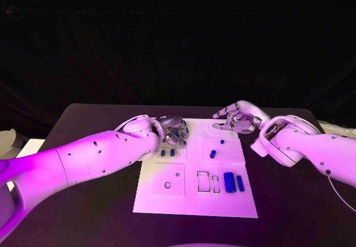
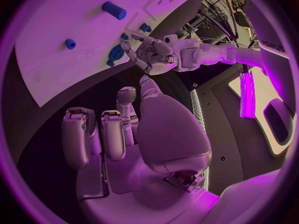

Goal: Assemble the parts on the task board

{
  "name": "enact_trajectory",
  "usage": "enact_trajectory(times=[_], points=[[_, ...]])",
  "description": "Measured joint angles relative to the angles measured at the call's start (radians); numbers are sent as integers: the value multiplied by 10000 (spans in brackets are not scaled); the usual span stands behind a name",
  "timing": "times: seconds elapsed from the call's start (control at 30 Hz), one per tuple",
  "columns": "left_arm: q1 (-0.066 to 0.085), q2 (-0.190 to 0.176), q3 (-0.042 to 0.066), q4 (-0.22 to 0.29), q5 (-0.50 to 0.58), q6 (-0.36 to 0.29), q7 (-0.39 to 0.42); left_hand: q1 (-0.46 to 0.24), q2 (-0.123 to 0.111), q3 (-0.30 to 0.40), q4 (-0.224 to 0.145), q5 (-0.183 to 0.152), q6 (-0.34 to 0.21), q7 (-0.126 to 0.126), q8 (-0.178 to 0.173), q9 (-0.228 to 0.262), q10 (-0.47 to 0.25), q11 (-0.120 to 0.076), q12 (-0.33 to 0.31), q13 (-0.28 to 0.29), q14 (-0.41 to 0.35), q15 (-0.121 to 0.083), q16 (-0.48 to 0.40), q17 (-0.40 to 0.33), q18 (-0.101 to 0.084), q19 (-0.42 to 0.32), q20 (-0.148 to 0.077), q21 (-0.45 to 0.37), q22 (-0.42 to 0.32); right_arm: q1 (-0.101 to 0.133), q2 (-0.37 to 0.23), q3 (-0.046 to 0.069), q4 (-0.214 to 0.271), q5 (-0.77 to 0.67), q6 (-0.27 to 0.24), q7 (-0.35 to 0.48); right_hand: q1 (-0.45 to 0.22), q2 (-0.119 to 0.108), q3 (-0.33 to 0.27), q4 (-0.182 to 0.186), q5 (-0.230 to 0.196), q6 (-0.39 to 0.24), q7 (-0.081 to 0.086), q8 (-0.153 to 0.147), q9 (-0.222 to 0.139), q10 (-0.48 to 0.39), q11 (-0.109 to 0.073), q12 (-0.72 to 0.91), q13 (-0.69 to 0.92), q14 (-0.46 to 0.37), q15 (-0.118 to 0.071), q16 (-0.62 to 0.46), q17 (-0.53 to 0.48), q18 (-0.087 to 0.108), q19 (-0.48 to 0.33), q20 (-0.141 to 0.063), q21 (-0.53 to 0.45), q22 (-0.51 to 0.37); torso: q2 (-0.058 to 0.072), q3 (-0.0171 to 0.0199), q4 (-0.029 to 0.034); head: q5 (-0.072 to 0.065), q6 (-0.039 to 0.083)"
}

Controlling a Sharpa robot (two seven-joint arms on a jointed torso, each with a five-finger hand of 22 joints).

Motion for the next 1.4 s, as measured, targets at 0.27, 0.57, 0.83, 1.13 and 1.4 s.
enact_trajectory(times=[0.27,0.57,0.83,1.13,1.4], points=[[-17,77,0,-77,-176,45,-237,108,108,509,-104,-42,213,-2,-117,-86,285,-35,-240,-236,-37,-37,0,-84,-151,34,-35,144,150,0,1,0,4,3,-3,3,0,0,0,0,0,0,0,0,0,0,0,0,0,0,0,0,-1,0,0,0,0,-1,-12,1,10,-16,-22],[-31,208,0,-152,-242,171,-345,104,103,833,-203,-42,338,18,-262,-161,540,-40,-443,-401,-10,-63,0,-242,-150,34,-34,195,200,0,14,0,12,6,-2,7,45,44,0,0,-1,0,0,0,0,1,0,0,-9,0,0,0,-1,1,0,0,0,-2,-15,2,15,-20,-22],[-52,288,-3,-207,-262,331,-432,-66,-67,927,-162,-215,338,18,-350,-207,607,-36,-588,-463,0,-74,-35,-424,-151,34,-34,261,259,-1,24,0,19,9,-2,15,40,40,0,0,-1,0,0,0,0,1,0,1,-18,0,0,0,-2,0,0,0,0,-3,-16,4,15,-12,-30],[-24,369,29,-267,-286,513,-583,-158,-78,1147,-243,-233,360,35,-486,-264,608,-36,-860,-503,0,-73,-83,-602,-151,34,-34,261,240,-1,30,0,25,13,-3,26,40,40,0,0,-1,0,0,0,0,1,1,1,-23,0,0,0,-3,0,0,0,0,-4,-16,6,12,-26,-38],[-32,490,53,-365,-324,633,-680,-79,137,1818,-472,-233,951,-20,-504,-249,1172,-85,-1047,-471,-36,-110,-83,-658,-149,56,-56,261,313,-1,38,1,31,16,-3,36,40,40,0,0,-1,0,0,0,0,2,1,1,-23,0,0,1,0,0,0,0,0,-5,-16,5,12,-51,-49]])
